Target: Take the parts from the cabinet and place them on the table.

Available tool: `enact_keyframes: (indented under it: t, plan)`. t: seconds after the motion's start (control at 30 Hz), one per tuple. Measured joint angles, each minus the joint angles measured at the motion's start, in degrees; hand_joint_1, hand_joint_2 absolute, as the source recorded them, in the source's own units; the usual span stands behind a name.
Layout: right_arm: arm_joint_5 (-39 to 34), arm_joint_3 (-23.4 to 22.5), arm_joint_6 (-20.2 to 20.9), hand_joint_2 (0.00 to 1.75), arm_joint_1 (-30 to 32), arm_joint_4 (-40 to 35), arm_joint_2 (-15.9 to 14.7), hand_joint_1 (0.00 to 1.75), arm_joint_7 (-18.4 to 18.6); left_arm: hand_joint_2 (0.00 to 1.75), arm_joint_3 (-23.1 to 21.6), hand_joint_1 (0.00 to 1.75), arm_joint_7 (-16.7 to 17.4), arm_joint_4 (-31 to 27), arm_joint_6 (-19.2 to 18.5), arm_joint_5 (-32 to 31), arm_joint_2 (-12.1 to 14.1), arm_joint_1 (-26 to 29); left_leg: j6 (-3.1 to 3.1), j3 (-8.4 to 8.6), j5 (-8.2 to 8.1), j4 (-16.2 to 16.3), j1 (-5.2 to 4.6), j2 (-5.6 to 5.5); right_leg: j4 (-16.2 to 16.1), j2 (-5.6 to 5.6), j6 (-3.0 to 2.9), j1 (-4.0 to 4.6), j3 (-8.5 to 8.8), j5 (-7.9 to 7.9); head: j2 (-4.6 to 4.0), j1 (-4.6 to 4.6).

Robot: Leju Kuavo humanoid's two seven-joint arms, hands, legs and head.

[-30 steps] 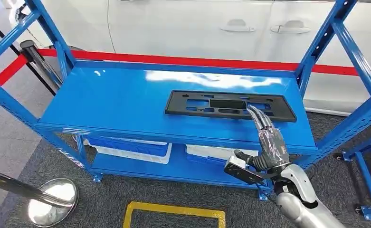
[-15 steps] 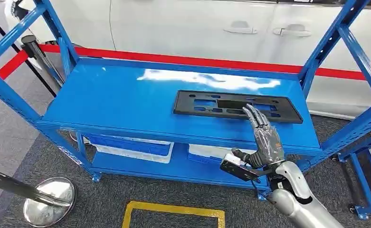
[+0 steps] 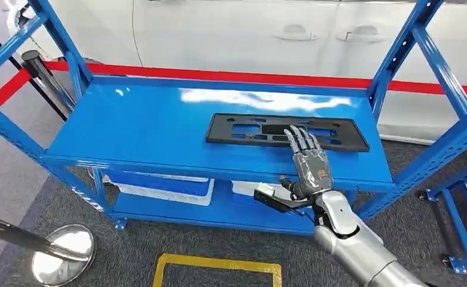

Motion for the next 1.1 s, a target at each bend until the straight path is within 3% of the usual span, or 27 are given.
enact_keyframes:
  t: [0.03, 0.07, 0.13, 0.17, 0.2, 0.23, 0.33, 0.37, 0.4, 0.43, 0.5, 0.53, 0.57, 0.6, 0.67, 0.7, 0.73, 0.83, 0.9, 0.97, 1.03, 1.07, 1.1]
  plan:
    - [0.00, 0.20, 0.00, 1.75, -0.10, 1.06, 0.48, 0.00, 0.02, 0.00, 0.00, 0.00, 0.00, 0.00, -0.02, -0.04, -0.09, -0.06, -0.17, -1.42, -0.63, 2.81, 0.09, 0.00, 0.11, -0.09, -0.04, 0.05, -0.05, -0.03, 0.00, -0.02]
    - [0.00, 0.37, -0.04, 1.75, -0.14, 1.89, 0.90, 0.00, 0.02, 0.00, 0.00, 0.00, 0.00, 0.00, -0.02, -0.04, -0.18, -0.05, -0.23, -1.50, 0.12, 2.82, 0.17, 0.01, 0.21, -0.11, -0.05, 0.08, -0.05, -0.07, 0.00, -0.02]
    - [-0.02, 0.63, -0.09, 1.75, -0.23, 2.76, 1.44, 0.00, 0.02, 0.00, 0.00, 0.00, 0.00, 0.00, -0.02, -0.07, -0.31, 0.03, -0.16, 1.74, 4.62, -4.00, 0.34, 0.02, 0.57, -0.08, 0.08, 0.03, 0.01, -0.36, 0.00, -0.02]
    - [-0.07, 0.75, -0.15, 1.75, -0.43, 3.16, 1.62, 0.00, 0.00, 0.00, 0.00, 0.00, 0.00, 0.00, -0.02, -0.07, -0.33, 0.02, -0.08, 4.65, 7.48, -9.81, 0.41, 0.02, 0.81, -0.07, 0.30, -0.02, 0.12, -0.64, 0.00, -0.02]
    - [-0.09, 0.81, -0.24, 1.75, -0.53, 3.48, 1.90, 0.00, 0.00, 0.00, 0.00, 0.00, 0.00, 0.00, -0.02, -0.07, -0.35, 0.00, 0.02, 6.09, 7.03, -12.72, 0.40, -0.04, 0.99, -0.10, 0.55, -0.05, 0.05, -0.84, 0.00, 0.00]
    - [-0.11, 0.81, -0.35, 1.75, -0.79, 3.90, 1.88, 0.00, -0.02, 0.00, 0.00, 0.00, 0.00, 0.00, -0.02, -0.07, -0.37, 0.06, 0.21, 6.28, 7.09, -13.38, 0.00, -0.08, 1.40, -0.07, 0.81, 0.32, -0.27, -0.93, 0.00, 0.00]
    - [-0.13, 0.90, -0.46, 1.75, -0.83, 4.73, 2.16, 0.00, -0.09, 0.00, 0.00, 0.00, 0.00, 0.00, -0.02, -0.07, -0.37, 0.08, 0.92, 6.07, 7.13, -13.18, -0.27, -0.13, 0.98, -0.04, 1.53, 0.06, -0.25, -0.65, 0.00, 0.04]
    - [-0.13, 0.90, -0.48, 1.75, -0.89, 4.93, 2.21, 0.00, -0.09, 0.00, 0.00, 0.00, 0.04, 0.00, -0.02, -0.07, -0.37, 0.08, 1.51, 6.46, 7.55, -13.96, 0.21, 0.01, 1.27, 0.00, 1.99, 0.18, -0.33, -1.05, 0.02, 0.02]
    - [-0.13, 0.90, -0.50, 1.75, -0.94, 5.14, 2.21, 0.00, -0.09, 0.00, 0.00, 0.00, 0.04, 0.00, -0.02, -0.07, -0.42, 0.08, 1.87, 6.64, 7.67, -14.20, 0.19, 0.08, 2.44, 0.00, 2.11, -0.05, -0.66, -2.06, 0.00, 0.06]
    - [-0.13, 0.90, -0.55, 1.75, -1.02, 5.30, 2.23, 0.00, -0.09, 0.00, 0.00, 0.00, 0.04, 0.00, -0.02, -0.06, -0.42, 0.07, 2.26, 6.58, 7.67, -14.20, 0.20, 0.12, 5.40, -0.03, 2.18, -0.03, -2.05, -4.03, 0.00, 0.06]
    - [-0.13, 0.92, -0.59, 1.75, -0.89, 5.60, 2.34, 0.00, -0.13, 0.00, 0.00, 0.00, 0.04, 0.00, -0.02, -0.07, -0.42, 0.05, 2.48, 6.52, 7.59, -14.16, 0.10, 0.13, 14.60, -0.04, 2.42, -0.21, -6.47, -8.19, 0.00, 0.07]
    - [-0.13, 0.92, -0.59, 1.75, -0.77, 5.82, 2.34, 0.00, -0.13, 0.00, 0.00, 0.00, 0.04, 0.00, -0.02, -0.07, -0.42, 0.05, 2.49, 6.49, 7.59, -14.12, 0.10, 0.13, 18.09, -0.04, 2.52, -0.26, -8.28, -9.10, 0.00, 0.07]
    - [-0.13, 0.92, -0.59, 1.75, -0.70, 6.06, 2.34, 0.00, -0.13, 0.00, 0.00, 0.00, 0.04, 0.00, -0.02, -0.06, -0.42, 0.06, 2.52, 6.52, 7.55, -14.06, 0.10, 0.08, 19.03, -0.05, 2.56, -0.31, -8.97, -8.50, 0.00, 0.07]
    - [-0.13, 0.92, -0.59, 1.75, -0.73, 6.22, 2.34, 0.00, -0.13, 0.00, 0.00, 0.00, 0.04, 0.00, 0.00, -0.07, -0.42, 0.09, 2.48, 6.59, 7.48, -13.99, 0.11, 0.04, 16.87, -0.06, 2.57, -0.43, -8.14, -6.56, 0.00, 0.07]
    - [-0.13, 0.92, -0.61, 1.75, -0.90, 6.39, 2.31, 0.00, -0.13, 0.00, 0.00, 0.00, 0.04, 0.00, -0.02, -0.07, -0.44, 0.08, 2.30, 6.84, 7.16, -13.69, 0.12, 0.02, 7.03, -0.16, 2.41, -0.60, -3.46, -1.15, 0.00, 0.07]
    - [-0.13, 0.92, -0.61, 1.75, -1.02, 6.46, 2.34, 0.00, -0.13, 0.00, 0.00, 0.00, 0.04, 0.00, -0.02, -0.07, -0.46, 0.07, 2.06, 6.87, 6.91, -13.46, 0.14, 0.03, 2.44, -0.26, 2.22, -0.58, -1.49, -0.10, 0.00, 0.07]
    - [-0.13, 0.92, -0.61, 1.75, -1.09, 6.54, 2.36, 0.00, -0.13, 0.00, 0.00, 0.00, 0.02, 0.00, -0.02, -0.07, -0.46, 0.10, 1.76, 6.56, 6.74, -13.13, -0.22, 0.02, 1.90, -0.25, 2.12, -0.26, -1.13, -0.77, 0.00, 0.07]
    - [-0.20, 0.92, -0.66, 1.75, -1.09, 6.78, 2.38, 0.00, -0.24, 0.00, 0.00, 0.00, -0.37, 0.00, -0.09, -0.09, -0.55, 0.04, 0.96, 6.52, 6.92, -13.42, -0.06, 0.03, 1.87, -0.09, 1.60, 0.11, -1.45, -0.54, 0.00, 0.04]
    - [-0.39, 0.92, -0.74, 1.75, -1.14, 6.85, 2.45, 0.00, -0.31, 0.00, -0.02, 0.00, -1.03, 0.00, -0.13, -0.26, -0.66, 0.17, 0.38, 6.29, 5.99, -12.49, 0.10, 0.02, 0.76, -0.13, 0.78, -0.46, -0.79, -0.05, 0.00, 0.07]
    - [-0.52, 0.92, -0.83, 1.75, -1.36, 6.94, 2.53, 0.00, -0.35, 0.00, -0.02, 0.00, -1.33, 0.00, -0.15, -0.35, -0.81, 0.28, -0.08, 3.17, 2.11, -5.82, 0.19, -0.01, 0.59, -0.12, 0.03, -0.38, -0.71, 0.00, 0.00, 0.02]
    - [-0.55, 0.92, -0.79, 1.75, -1.26, 7.09, 2.82, 0.00, -0.48, 0.00, -0.02, 0.00, -1.40, 0.00, -0.24, -0.63, -0.88, 0.29, -0.45, -1.08, -0.98, 2.44, 0.32, 0.01, 0.64, -0.11, -0.13, -0.17, -0.71, -0.17, 0.00, 0.00]
    - [-0.59, 0.92, -0.79, 1.75, -1.21, 7.16, 2.86, 0.00, -0.66, 0.00, -0.02, 0.00, -1.44, 0.00, -0.37, -0.68, -0.90, 0.29, -0.53, -2.26, -0.90, 4.31, 0.35, 0.01, 0.70, -0.11, -0.12, -0.12, -0.68, -0.26, 0.00, 0.00]
    - [-0.68, 0.92, -0.79, 1.75, -1.17, 7.22, 2.93, 0.00, -0.74, 0.00, -0.02, 0.00, -1.46, 0.00, -0.50, -0.70, -0.90, 0.32, -0.52, -1.81, 0.79, 2.92, 0.35, 0.01, 0.73, -0.10, -0.07, -0.12, -0.51, -0.41, 0.00, 0.00]
